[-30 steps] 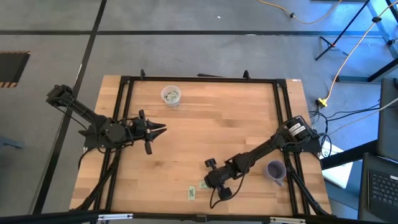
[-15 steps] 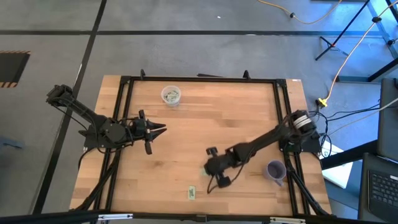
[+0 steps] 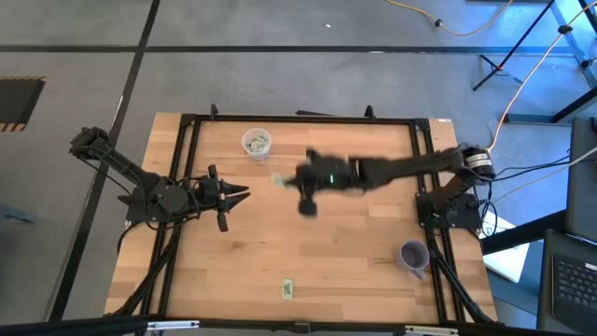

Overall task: Pick and place items into bin
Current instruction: Put the stevia packet into the transparent bin

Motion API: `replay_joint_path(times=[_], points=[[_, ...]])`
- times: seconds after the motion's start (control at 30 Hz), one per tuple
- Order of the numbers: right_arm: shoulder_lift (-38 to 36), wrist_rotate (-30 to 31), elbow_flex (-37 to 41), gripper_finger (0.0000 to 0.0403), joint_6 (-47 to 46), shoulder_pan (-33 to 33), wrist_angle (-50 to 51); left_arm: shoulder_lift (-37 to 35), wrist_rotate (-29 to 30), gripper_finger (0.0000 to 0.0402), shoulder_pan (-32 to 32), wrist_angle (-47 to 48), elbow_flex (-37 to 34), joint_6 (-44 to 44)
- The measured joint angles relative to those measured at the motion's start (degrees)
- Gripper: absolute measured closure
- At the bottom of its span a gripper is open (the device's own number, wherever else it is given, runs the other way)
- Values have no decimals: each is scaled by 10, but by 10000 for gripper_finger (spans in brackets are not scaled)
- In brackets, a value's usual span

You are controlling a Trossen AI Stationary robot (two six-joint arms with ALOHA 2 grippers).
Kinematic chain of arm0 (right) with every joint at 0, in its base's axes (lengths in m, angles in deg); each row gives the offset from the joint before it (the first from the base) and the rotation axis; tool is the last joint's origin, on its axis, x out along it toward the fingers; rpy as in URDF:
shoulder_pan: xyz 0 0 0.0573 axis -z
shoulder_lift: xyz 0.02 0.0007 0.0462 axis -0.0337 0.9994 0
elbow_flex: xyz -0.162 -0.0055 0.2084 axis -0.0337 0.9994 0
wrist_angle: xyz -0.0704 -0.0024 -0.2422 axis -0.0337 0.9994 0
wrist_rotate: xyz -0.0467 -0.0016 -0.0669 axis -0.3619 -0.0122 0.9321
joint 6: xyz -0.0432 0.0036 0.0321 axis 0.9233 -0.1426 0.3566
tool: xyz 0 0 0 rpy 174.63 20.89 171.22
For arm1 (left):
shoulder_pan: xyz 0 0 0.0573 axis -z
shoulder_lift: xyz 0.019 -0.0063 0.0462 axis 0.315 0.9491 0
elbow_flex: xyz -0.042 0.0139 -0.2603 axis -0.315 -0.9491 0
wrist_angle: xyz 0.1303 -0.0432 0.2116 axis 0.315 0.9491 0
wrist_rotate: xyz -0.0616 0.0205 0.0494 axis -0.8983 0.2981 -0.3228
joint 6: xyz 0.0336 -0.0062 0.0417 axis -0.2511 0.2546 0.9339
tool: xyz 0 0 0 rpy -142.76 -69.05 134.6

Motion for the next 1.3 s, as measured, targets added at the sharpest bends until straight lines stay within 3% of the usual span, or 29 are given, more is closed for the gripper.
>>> replay_joint_path(times=[0.2, 0.5, 0.63, 0.83, 1.3], points=[[50, -66, -136, 403, 28, 109, 20, 0, 0, 329, 0, 0, 0, 0], [204, -154, -281, 403, 48, 221, 45, 0, 2, 329, 0, -2, 0, -2], [277, -186, -328, 403, 50, 237, 42, 0, 7, 329, 0, -2, 0, -16], [359, -188, -380, 403, 76, 241, 79, 0, 7, 329, 0, -2, 0, -26], [409, -186, -390, 390, 80, 241, 95, 0, 32, 329, 0, -2, 0, -29]])
